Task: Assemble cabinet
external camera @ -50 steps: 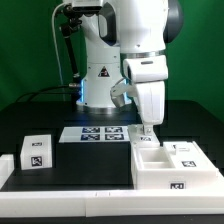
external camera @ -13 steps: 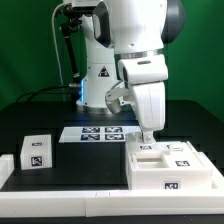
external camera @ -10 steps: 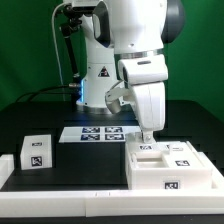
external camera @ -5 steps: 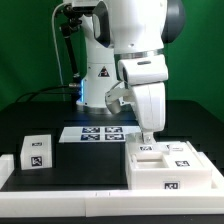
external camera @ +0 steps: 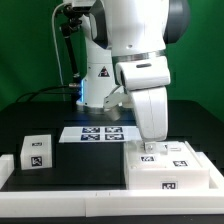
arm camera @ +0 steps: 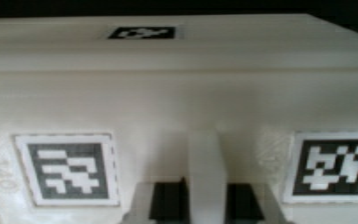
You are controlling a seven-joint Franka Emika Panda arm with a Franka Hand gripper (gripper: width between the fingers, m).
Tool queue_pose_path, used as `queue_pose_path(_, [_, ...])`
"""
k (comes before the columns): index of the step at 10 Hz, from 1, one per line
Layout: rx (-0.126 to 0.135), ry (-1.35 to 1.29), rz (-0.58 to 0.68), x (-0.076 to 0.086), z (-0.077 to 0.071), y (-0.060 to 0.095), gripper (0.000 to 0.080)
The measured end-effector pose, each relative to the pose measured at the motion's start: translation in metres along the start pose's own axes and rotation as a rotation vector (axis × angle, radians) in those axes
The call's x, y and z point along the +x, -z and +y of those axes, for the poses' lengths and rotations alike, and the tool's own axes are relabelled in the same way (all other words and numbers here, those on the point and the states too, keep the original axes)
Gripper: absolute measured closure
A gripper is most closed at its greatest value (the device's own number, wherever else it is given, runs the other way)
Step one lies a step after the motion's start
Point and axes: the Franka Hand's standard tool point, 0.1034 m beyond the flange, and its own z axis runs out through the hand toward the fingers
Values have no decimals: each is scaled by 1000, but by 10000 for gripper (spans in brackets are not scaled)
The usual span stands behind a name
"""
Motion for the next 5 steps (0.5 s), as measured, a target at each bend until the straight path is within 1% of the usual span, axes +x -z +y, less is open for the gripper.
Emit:
queue_pose_path(1, [-6,4,5,0,7,-1,729])
queue_pose_path(2, [-2,16,6,0,11,-1,729])
queue_pose_path(3, [8,16,5,0,11,-1,729])
queue_pose_path(5, [7,16,4,0,10,-1,728])
